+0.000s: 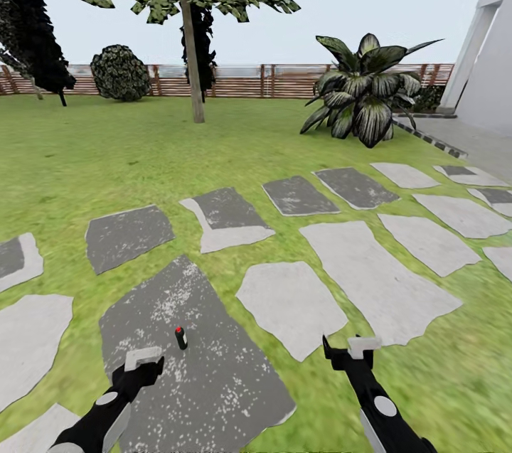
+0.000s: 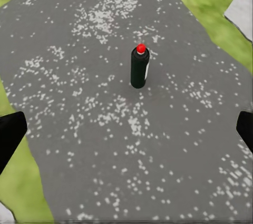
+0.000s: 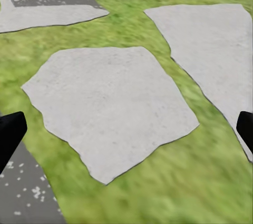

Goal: Pick up the pesticide atomizer in the garden and spray insectifuge to fully cover both potted plants in the garden.

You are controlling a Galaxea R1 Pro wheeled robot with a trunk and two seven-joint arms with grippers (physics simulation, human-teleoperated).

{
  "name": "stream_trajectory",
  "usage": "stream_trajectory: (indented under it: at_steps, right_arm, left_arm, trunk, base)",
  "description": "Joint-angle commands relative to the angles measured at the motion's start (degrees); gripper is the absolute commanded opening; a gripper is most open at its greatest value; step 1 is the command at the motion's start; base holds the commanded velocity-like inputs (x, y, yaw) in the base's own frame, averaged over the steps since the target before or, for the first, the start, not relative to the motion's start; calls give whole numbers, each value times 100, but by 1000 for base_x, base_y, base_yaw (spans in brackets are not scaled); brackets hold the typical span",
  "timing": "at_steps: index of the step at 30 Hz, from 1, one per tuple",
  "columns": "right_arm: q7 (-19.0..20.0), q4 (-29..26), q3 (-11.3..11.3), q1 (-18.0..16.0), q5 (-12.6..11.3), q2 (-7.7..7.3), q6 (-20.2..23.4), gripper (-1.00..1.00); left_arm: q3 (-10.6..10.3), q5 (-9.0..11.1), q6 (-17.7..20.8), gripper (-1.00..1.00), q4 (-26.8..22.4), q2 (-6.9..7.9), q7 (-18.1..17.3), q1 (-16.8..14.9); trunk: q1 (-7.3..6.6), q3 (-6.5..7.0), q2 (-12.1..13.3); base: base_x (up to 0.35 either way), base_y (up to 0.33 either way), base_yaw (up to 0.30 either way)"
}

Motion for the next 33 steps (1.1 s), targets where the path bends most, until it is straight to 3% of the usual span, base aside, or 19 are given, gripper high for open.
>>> stream_trajectory:
  at_steps: [1, 33]
  right_arm:
    - [-1, -4, 0, -3, 0, -2, -17, 100]
    - [-14, 18, -7, -3, -1, -17, -19, 100]
  left_arm:
    - [-6, 43, -4, 100, 9, -8, -10, 1]
    - [-34, 29, -37, 100, 16, -18, -13, 31]
  trunk:
    - [22, -32, -44]
    - [724, -897, -1327]
  base:
    - [0, 0, 0]
    - [0, 0, 63]
